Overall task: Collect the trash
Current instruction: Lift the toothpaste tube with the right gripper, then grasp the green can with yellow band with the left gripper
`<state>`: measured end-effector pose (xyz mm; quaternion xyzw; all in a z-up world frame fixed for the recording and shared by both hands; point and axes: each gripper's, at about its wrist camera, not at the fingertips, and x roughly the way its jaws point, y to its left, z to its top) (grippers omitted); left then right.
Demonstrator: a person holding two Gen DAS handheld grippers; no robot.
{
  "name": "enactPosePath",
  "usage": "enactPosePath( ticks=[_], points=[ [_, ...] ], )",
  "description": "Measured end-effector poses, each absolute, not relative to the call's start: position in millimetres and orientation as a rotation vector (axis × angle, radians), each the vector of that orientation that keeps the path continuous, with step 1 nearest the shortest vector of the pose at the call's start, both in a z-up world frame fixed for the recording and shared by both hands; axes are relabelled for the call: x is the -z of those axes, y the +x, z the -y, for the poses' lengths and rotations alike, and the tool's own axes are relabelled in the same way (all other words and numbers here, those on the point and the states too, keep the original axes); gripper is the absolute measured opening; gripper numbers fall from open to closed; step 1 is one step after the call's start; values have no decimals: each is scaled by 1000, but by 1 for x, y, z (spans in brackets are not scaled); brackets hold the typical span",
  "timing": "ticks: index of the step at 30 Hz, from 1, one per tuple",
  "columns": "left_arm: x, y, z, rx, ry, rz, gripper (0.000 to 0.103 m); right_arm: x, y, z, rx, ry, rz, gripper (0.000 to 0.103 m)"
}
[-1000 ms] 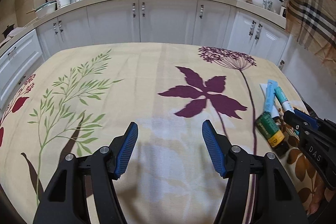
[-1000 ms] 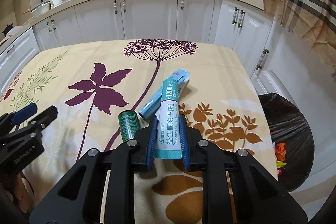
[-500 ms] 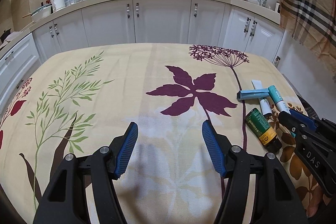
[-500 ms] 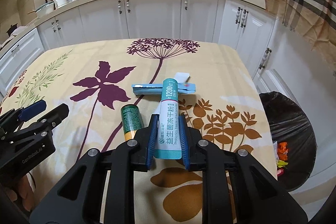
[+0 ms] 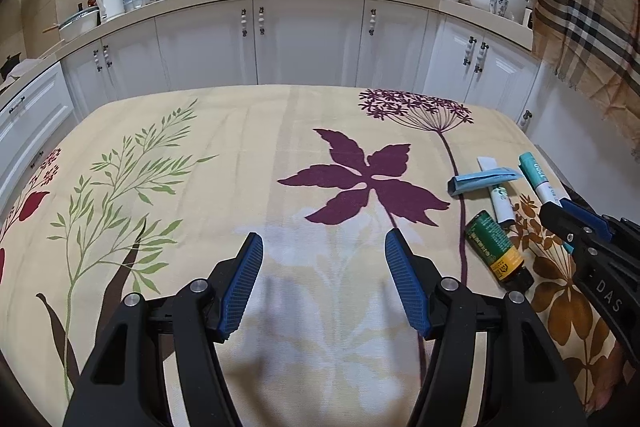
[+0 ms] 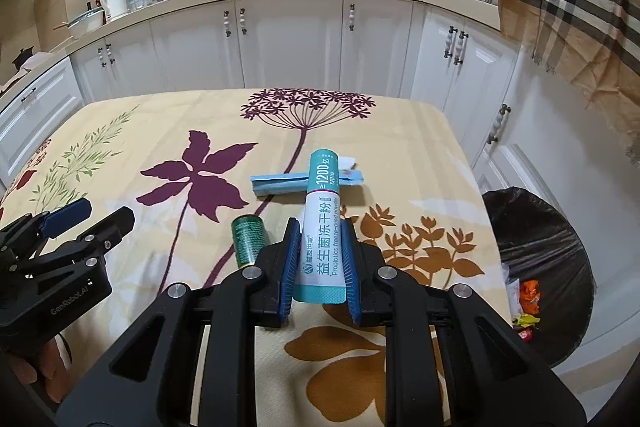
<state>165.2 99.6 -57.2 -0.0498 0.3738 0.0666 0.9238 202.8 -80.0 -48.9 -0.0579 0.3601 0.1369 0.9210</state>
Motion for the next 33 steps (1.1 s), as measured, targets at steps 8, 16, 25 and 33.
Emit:
enactPosePath(
  ticks=[8, 16, 25, 33],
  points=[
    [57, 167, -83, -113, -77, -771, 62, 53, 201, 96, -248, -109, -746, 20],
    [57, 169, -69, -98, -57, -776, 62, 56, 200, 115, -216, -93, -743, 20],
    [56, 171, -41, -62, -22, -782, 62, 61, 199, 140, -184, -59, -749, 20],
    [55, 175, -10, -24, 2, -785, 65, 61, 196, 163, -165, -23, -740, 20]
  ],
)
